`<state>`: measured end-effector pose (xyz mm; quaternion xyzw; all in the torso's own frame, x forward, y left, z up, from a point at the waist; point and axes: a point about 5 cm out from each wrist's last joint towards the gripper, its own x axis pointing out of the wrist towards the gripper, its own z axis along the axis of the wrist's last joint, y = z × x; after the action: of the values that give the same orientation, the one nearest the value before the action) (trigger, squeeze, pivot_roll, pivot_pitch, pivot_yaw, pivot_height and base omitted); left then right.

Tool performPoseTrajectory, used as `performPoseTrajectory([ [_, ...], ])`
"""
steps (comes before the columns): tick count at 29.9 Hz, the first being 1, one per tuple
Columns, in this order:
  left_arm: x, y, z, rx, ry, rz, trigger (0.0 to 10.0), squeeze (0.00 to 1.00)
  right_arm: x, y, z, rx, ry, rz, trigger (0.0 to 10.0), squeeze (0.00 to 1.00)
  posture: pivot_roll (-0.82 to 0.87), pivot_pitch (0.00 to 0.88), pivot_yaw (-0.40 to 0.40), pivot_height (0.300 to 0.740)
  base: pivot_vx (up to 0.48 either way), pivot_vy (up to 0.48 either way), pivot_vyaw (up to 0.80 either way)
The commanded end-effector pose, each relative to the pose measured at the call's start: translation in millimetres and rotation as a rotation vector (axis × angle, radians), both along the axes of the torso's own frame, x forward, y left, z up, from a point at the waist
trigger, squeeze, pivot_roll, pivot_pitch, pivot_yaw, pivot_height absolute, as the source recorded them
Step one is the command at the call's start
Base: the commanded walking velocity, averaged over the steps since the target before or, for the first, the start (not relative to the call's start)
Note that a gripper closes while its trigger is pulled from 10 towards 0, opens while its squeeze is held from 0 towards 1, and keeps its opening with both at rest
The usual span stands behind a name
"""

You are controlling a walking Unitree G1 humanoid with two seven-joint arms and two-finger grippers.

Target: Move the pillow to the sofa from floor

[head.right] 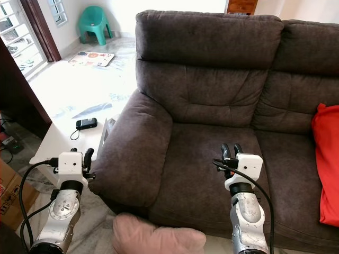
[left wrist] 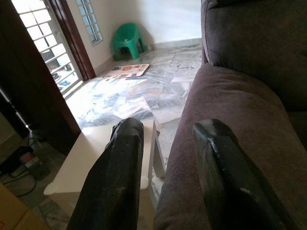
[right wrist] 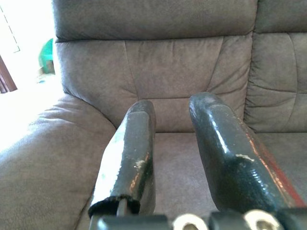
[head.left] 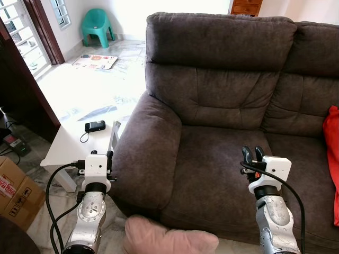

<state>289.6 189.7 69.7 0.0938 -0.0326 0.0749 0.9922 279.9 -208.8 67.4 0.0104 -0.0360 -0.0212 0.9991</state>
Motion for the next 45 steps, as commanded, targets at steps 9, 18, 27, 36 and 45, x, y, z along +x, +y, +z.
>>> performPoseTrajectory([
  [9,1.8,-1.0,3.9,0.004,-0.008,-0.006,10.0,0.0,3.6,4.2,1.7,-0.006,0.007,0.022,10.0,0.0,0.01,0.0,-0.021,0.72,0.0,0.0,0.0],
  [18,1.8,-1.5,3.7,0.002,-0.009,-0.006,10.0,0.0,4.3,5.2,1.9,-0.01,0.009,0.026,10.0,0.0,0.01,0.0,-0.024,0.68,0.0,0.0,0.0],
  [27,2.4,-2.3,3.6,0.001,-0.007,-0.006,10.0,0.0,4.3,6.4,2.8,-0.015,0.0,0.037,10.0,0.0,0.01,0.0,-0.026,0.645,0.0,0.0,0.0],
  [36,2.4,-2.9,3.0,-0.002,-0.005,-0.006,10.0,0.0,4.6,6.5,2.5,-0.016,0.006,0.039,10.0,0.0,0.01,0.0,-0.029,0.645,0.0,0.0,0.0],
  [45,2.2,-3.2,2.7,-0.005,-0.005,-0.006,10.0,0.0,4.5,6.6,2.9,-0.017,0.005,0.043,10.0,0.0,0.01,0.0,-0.031,0.645,0.0,0.0,0.0],
])
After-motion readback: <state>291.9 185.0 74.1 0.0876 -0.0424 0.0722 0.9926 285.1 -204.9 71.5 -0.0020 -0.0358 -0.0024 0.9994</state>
